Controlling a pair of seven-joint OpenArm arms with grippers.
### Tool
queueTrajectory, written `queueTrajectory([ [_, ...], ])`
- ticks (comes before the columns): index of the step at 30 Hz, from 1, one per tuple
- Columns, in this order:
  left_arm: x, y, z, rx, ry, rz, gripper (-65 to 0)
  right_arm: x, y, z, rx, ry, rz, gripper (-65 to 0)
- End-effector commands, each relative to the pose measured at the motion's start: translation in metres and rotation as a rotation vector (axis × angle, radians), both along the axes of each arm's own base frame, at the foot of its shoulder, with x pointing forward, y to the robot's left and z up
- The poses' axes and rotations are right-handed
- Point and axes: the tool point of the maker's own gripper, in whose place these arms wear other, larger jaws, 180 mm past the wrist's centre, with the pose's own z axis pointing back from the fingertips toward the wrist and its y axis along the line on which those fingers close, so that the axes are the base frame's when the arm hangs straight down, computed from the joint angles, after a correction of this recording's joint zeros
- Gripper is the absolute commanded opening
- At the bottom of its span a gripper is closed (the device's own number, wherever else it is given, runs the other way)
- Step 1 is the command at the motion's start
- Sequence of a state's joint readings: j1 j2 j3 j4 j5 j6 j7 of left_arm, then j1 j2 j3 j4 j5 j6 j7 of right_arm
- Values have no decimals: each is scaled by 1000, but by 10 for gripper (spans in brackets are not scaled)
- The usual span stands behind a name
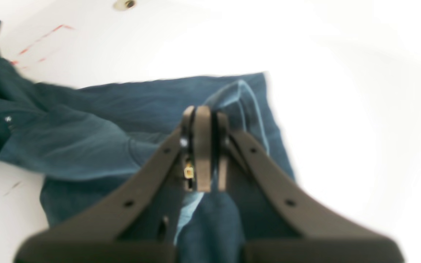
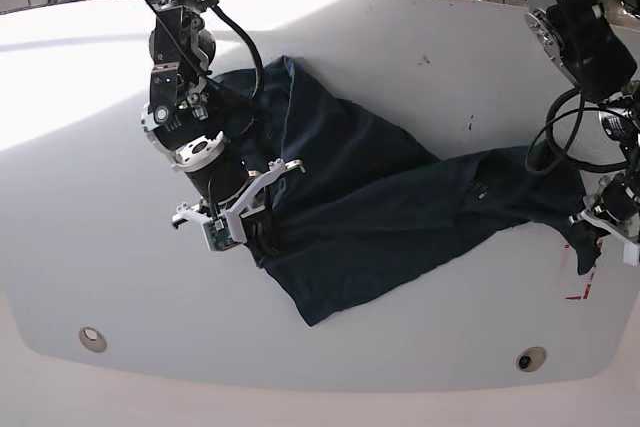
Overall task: Fold the T-shirt properly
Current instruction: 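Lift the shirt high with both grippers, pulling it apart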
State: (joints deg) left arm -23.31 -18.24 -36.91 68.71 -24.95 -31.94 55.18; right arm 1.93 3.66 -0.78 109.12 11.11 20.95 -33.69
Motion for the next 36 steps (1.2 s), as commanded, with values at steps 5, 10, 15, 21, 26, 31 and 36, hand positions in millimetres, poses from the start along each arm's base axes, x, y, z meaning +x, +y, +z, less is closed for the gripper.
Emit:
queueTrajectory([
  [5,18,3,98,66,-200,64,-650,31,-23,55,-44,-163,-19,-647],
  [10,22,-1,143,97,-305,84,-650,51,-37,78,-92,-220,-32,-647],
  [15,33,0,179,92,-385,90,-650,72,-51,107,-127,-282,-51,-647],
  [21,42,2,226,87,-489,104,-650,93,-65,149,-157,-364,-76,-648],
  [26,45,5,274,50,-588,143,-650,111,-77,194,-170,-441,-103,-648],
  [31,44,8,327,17,-699,169,-650,130,-94,241,-185,-503,-140,-648],
  [36,40,9,374,-20,-794,184,-650,143,-99,287,-197,-565,-137,-648],
])
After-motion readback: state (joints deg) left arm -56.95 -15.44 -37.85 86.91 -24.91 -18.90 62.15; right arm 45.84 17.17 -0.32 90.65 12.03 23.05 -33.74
